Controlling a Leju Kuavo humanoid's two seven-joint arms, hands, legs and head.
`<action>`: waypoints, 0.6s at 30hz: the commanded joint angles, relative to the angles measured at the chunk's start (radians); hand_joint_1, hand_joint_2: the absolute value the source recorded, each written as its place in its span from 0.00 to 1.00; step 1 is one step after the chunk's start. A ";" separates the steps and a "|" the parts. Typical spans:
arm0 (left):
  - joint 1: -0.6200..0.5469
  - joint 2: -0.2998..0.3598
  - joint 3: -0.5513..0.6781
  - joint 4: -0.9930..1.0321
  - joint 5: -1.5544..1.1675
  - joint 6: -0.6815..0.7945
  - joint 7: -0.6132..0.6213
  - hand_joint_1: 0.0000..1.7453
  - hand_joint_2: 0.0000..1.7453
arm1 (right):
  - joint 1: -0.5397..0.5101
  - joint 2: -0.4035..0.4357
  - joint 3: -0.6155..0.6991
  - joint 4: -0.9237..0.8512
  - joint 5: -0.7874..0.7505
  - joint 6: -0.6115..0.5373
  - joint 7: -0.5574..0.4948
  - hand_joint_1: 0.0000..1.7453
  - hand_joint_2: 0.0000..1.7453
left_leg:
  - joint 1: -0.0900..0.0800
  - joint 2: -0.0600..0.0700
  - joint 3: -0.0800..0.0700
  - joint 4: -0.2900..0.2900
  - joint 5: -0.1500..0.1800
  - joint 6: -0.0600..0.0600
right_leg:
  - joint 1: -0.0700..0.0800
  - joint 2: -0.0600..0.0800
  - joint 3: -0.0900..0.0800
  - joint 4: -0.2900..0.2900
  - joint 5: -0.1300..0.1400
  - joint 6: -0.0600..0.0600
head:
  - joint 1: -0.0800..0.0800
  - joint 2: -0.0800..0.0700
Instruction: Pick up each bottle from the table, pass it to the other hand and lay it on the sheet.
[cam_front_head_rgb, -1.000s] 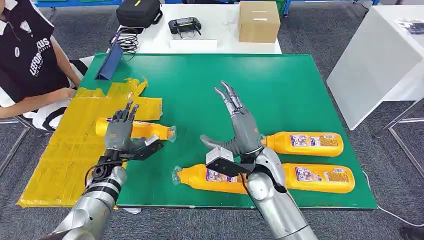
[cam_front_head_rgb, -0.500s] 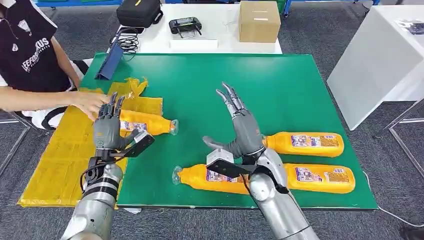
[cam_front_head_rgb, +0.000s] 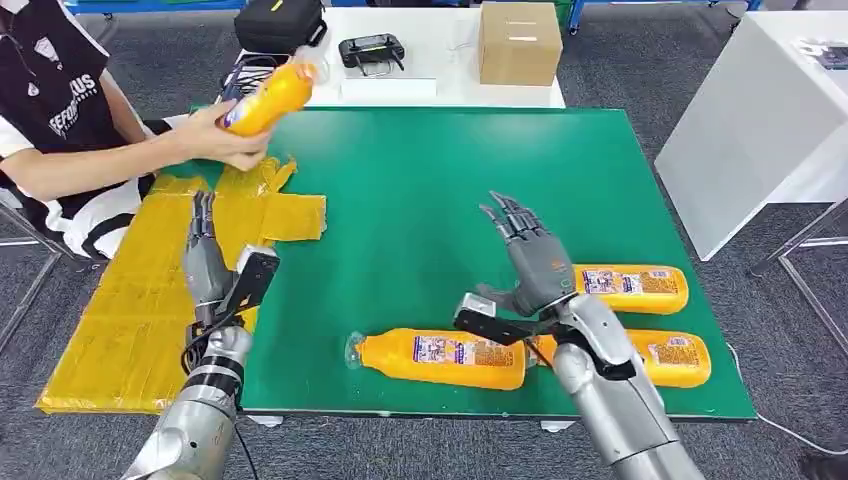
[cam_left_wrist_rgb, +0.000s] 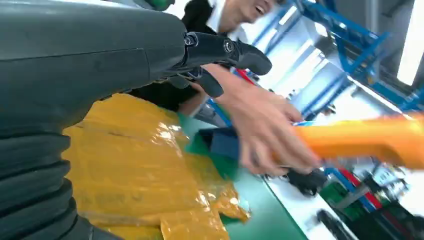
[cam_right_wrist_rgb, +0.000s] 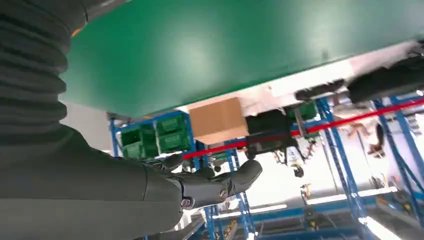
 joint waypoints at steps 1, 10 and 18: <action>-0.035 0.025 -0.147 0.034 0.104 -0.075 0.002 0.00 1.00 | -0.116 -0.134 -0.063 0.159 -0.023 0.076 -0.013 0.00 1.00 | 0.000 -0.004 0.000 0.000 0.000 0.001 | 0.000 -0.004 0.001 -0.001 0.000 0.001 | 0.000 0.000; -0.027 0.019 -0.164 0.014 0.091 -0.080 0.002 0.00 1.00 | -0.136 -0.144 -0.069 0.193 -0.018 0.090 -0.012 0.00 1.00 | 0.000 0.000 0.001 -0.001 0.000 0.001 | 0.000 -0.001 0.001 -0.001 0.000 0.000 | 0.000 0.000; -0.044 0.011 -0.188 0.020 0.059 -0.046 0.006 0.00 1.00 | -0.212 -0.205 -0.068 0.322 -0.051 0.192 -0.084 0.00 1.00 | -0.001 -0.003 -0.001 0.000 0.000 0.001 | 0.000 -0.002 0.000 0.000 0.000 0.001 | -0.001 0.000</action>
